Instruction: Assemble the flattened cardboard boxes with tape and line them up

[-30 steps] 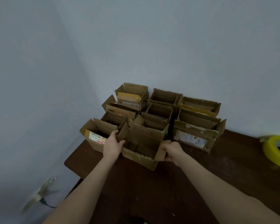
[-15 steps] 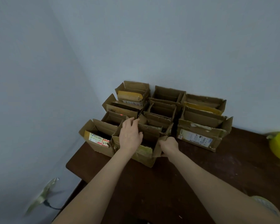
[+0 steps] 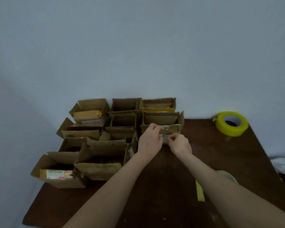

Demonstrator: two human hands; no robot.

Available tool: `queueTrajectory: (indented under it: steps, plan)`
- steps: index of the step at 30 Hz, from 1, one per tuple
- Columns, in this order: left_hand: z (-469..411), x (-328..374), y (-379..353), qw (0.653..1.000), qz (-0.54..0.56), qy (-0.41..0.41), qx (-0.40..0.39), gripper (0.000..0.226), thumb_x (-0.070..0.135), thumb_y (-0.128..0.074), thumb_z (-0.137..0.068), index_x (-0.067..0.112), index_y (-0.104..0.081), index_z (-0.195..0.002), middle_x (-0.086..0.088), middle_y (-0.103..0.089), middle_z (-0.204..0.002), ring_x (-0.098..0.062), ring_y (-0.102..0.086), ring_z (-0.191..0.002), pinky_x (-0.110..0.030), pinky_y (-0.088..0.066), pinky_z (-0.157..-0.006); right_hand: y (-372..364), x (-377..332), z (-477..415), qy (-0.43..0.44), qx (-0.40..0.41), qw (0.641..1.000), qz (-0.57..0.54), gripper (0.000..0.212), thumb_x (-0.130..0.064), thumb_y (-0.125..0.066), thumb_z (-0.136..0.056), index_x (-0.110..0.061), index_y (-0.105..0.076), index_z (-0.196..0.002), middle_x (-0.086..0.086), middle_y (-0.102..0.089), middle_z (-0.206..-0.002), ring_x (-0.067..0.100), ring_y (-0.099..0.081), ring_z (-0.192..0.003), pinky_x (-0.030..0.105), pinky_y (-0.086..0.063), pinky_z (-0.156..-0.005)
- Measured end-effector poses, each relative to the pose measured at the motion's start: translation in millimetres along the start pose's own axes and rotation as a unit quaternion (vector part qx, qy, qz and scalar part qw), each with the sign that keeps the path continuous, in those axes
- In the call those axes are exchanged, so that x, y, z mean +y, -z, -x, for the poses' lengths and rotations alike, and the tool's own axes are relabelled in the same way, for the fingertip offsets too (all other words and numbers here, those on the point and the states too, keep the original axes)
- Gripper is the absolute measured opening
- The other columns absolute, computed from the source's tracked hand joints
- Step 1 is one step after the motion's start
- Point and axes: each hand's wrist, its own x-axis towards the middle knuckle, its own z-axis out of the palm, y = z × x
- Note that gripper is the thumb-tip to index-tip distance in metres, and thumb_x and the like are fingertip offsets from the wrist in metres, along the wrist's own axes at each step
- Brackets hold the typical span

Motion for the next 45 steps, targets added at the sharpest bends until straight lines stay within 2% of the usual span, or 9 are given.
queueTrajectory:
  steps: [3, 6, 11, 16, 20, 28, 33, 39, 45]
  plan:
    - [4.2, 33.1, -41.6, 0.989, -0.018, -0.014, -0.147, 0.029, 0.016, -0.055, -0.091, 0.021, -0.057, -0.12, 0.004, -0.051, -0.123, -0.016, -0.057, -0.107, -0.029, -0.049, -0.086, 34.2, 37.8, 4.7, -0.044, 0.052, 0.997, 0.024, 0.021, -0.028, -0.051, -0.095, -0.03, -0.066, -0.108, 0.0, -0.068, -0.109, 0.023, -0.065, -0.097, 0.031, -0.051, -0.075]
    - [19.7, 51.6, -78.9, 0.952, -0.049, -0.008, -0.302, 0.031, 0.021, -0.059, -0.089, 0.019, -0.057, -0.121, -0.003, -0.055, -0.121, -0.024, -0.056, -0.112, -0.036, -0.048, -0.09, 60.9, 78.0, 13.4, -0.083, 0.084, 0.991, 0.059, 0.024, -0.025, -0.052, -0.093, -0.029, -0.064, -0.113, 0.001, -0.066, -0.114, 0.024, -0.062, -0.106, 0.03, -0.047, -0.078]
    - [48.5, 75.4, -125.9, 0.913, -0.068, 0.045, -0.4, 0.032, 0.039, -0.063, -0.087, 0.012, -0.065, -0.103, -0.005, -0.067, -0.1, -0.024, -0.065, -0.093, -0.034, -0.054, -0.075, 80.5, 139.2, 38.6, -0.116, 0.032, 0.982, 0.145, 0.039, -0.04, -0.067, -0.085, -0.024, -0.059, -0.12, 0.0, -0.061, -0.12, 0.024, -0.05, -0.117, 0.038, -0.049, -0.091]
    - [68.7, 88.1, -158.4, 0.9, -0.058, 0.109, -0.417, 0.056, 0.045, -0.07, -0.079, 0.013, -0.047, -0.12, -0.006, -0.065, -0.104, -0.023, -0.068, -0.088, -0.035, -0.058, -0.072, 70.9, 168.5, 55.3, -0.112, -0.061, 0.953, 0.274, 0.046, -0.052, -0.065, -0.08, -0.027, -0.06, -0.118, -0.002, -0.059, -0.12, 0.025, -0.04, -0.123, 0.04, -0.039, -0.1]
    - [80.9, 93.4, -177.0, 0.906, -0.042, 0.149, -0.393, 0.072, 0.038, -0.073, -0.077, 0.013, -0.035, -0.132, -0.006, -0.066, -0.099, -0.024, -0.069, -0.083, -0.036, -0.059, -0.069, 63.1, 178.4, 53.7, -0.094, -0.053, 0.956, 0.273, 0.026, -0.035, -0.056, -0.091, -0.027, -0.064, -0.114, 0.0, -0.062, -0.115, 0.023, -0.046, -0.121, 0.039, -0.036, -0.1]
    - [45.5, 114.2, -207.6, 0.925, -0.02, 0.154, -0.346, 0.055, 0.034, -0.069, -0.08, 0.016, -0.038, -0.121, -0.007, -0.065, -0.1, -0.026, -0.068, -0.086, -0.038, -0.058, -0.073, 82.2, 196.3, 17.8, -0.095, 0.064, 0.965, 0.235, 0.036, -0.013, -0.044, -0.094, -0.029, -0.061, -0.121, 0.0, -0.061, -0.121, 0.023, -0.044, -0.124, 0.036, -0.039, -0.094]
    - [-4.1, 134.6, -233.8, 0.934, -0.011, 0.154, -0.322, 0.056, 0.032, -0.069, -0.077, 0.016, -0.039, -0.121, -0.01, -0.067, -0.098, -0.03, -0.069, -0.084, -0.041, -0.059, -0.072, 96.3, 204.5, -23.5, -0.115, 0.096, 0.97, 0.189, 0.031, -0.012, -0.044, -0.095, -0.024, -0.062, -0.118, 0.003, -0.059, -0.115, 0.029, -0.059, -0.105, 0.034, -0.045, -0.075]
    - [-57.9, 152.2, -263.1, 0.94, 0.001, 0.147, -0.307, 0.052, 0.036, -0.068, -0.077, 0.016, -0.039, -0.116, -0.012, -0.066, -0.097, -0.032, -0.068, -0.083, -0.044, -0.059, -0.069, 114.4, 205.1, -71.1, -0.116, 0.126, 0.97, 0.174, 0.034, -0.009, -0.046, -0.095, -0.02, -0.059, -0.125, 0.006, -0.056, -0.121, 0.03, -0.057, -0.109, 0.037, -0.048, -0.08]
    - [-86.9, 159.9, -274.8, 0.944, 0.007, 0.143, -0.298, 0.051, 0.039, -0.068, -0.08, 0.017, -0.039, -0.115, -0.012, -0.067, -0.097, -0.032, -0.069, -0.084, -0.045, -0.059, -0.07, 127.0, 207.4, -95.3, -0.108, 0.106, 0.971, 0.185, 0.037, -0.007, -0.047, -0.093, -0.021, -0.059, -0.126, 0.006, -0.054, -0.121, 0.028, -0.053, -0.111, 0.036, -0.047, -0.081]
